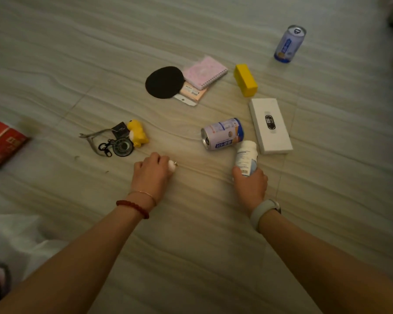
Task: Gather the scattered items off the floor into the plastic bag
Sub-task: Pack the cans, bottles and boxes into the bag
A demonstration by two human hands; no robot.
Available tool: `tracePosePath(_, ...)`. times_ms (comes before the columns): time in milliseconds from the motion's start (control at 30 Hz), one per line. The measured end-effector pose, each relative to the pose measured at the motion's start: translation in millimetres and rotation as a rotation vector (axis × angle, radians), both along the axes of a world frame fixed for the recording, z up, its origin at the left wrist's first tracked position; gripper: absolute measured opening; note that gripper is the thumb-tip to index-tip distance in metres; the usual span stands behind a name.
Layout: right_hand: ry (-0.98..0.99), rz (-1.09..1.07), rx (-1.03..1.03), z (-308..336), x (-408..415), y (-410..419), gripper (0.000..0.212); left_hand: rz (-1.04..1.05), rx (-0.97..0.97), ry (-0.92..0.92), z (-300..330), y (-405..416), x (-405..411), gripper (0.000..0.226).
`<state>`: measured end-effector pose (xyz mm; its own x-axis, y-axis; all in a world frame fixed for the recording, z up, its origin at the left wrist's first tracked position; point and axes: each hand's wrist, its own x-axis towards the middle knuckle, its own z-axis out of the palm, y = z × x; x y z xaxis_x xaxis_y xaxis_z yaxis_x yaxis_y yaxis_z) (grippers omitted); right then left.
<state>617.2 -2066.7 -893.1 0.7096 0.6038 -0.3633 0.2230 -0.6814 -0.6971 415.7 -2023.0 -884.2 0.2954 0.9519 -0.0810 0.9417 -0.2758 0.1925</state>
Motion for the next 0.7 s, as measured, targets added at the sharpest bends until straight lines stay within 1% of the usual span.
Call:
tracePosePath(67, 0.07, -0.025, 0.113, 7.7, -10.5, -8.2, 0.034, 0.069, 0.012, -0.192, 13.1, -14.3, -10.1, 0.031)
tracePosePath(100, 0.106, -0.007, 0.167, 14.4, -19.3, -14.0, 0.023, 0.07, 0.043, -0.277, 25.5, -24.6, -15.3, 0.032)
tracePosePath(133, 0.144, 0.029, 0.209, 22.0, -29.7, -20.1, 0.017, 0.067, 0.075, -0.342, 35.9, -34.4, -22.4, 0.032)
tracePosePath(200, 0.231, 0.142, 0.285, 38.8, -54.8, -32.3, 0.021, 0.042, 0.106, -0.393, 57.4, -54.2, -40.0, 0.032)
tracePosePath(267, 0.274, 0.306, 0.34, 56.2, -83.9, -43.8, 0.025, 0.043, 0.121, -0.393, 80.8, -75.3, -62.4, 0.033)
tracePosePath(367, 0.296, 0.563, 0.356, 78.7, -130.4, -60.4, 0.027, 0.117, 0.124, -0.4, 115.2, -109.7, -101.4, 0.039)
tracePosePath(433, 0.317, 0.704, 0.357, 92.8, -158.5, -72.3, 0.028, 0.199, 0.159, -0.391, 135.3, -134.0, -129.5, 0.042)
tracePosePath(500, 0.314, 0.826, 0.364, 105.3, -181.7, -83.6, 0.03, 0.322, 0.168, -0.374, 146.5, -158.0, -160.6, 0.037)
tracePosePath(567, 0.283, 0.94, 0.376, 115.1, -201.8, -93.6, 0.03, 0.412, 0.149, -0.3, 150.1, -181.4, -190.3, 0.036)
tracePosePath(700, 0.201, 1.135, 0.382, 127.3, -236.3, -107.2, 0.031, 0.499, 0.08, -0.087, 133.6, -219.9, -232.3, 0.047)
